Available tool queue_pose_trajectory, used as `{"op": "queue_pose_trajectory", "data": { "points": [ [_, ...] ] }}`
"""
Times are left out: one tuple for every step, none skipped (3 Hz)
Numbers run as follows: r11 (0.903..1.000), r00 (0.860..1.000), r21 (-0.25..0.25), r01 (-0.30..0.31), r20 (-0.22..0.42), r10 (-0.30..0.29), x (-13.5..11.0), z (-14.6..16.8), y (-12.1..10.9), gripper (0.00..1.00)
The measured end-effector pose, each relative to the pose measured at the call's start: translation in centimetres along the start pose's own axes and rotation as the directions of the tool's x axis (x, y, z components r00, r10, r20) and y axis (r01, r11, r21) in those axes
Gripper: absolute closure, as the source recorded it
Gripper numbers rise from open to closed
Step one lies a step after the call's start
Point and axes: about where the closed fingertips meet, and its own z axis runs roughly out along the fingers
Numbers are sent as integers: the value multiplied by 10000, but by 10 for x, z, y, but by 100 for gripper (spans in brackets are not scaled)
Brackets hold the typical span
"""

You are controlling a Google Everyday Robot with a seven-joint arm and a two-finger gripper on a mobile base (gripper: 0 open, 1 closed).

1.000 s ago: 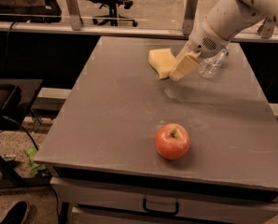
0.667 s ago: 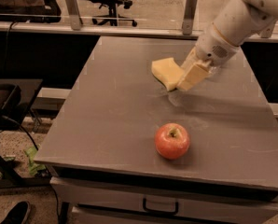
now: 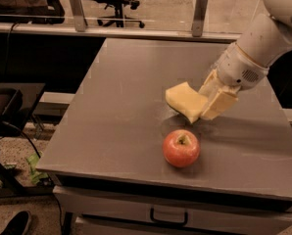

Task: Move sponge near apple

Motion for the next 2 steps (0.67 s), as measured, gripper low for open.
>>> {"op": "queue_pose_trajectory", "data": {
  "points": [
    [9984, 9988, -273, 493, -12, -494, 8, 5, 20, 100],
    [9950, 9960, -428, 897, -6, -898, 13, 11, 32, 83]
  ]
}}
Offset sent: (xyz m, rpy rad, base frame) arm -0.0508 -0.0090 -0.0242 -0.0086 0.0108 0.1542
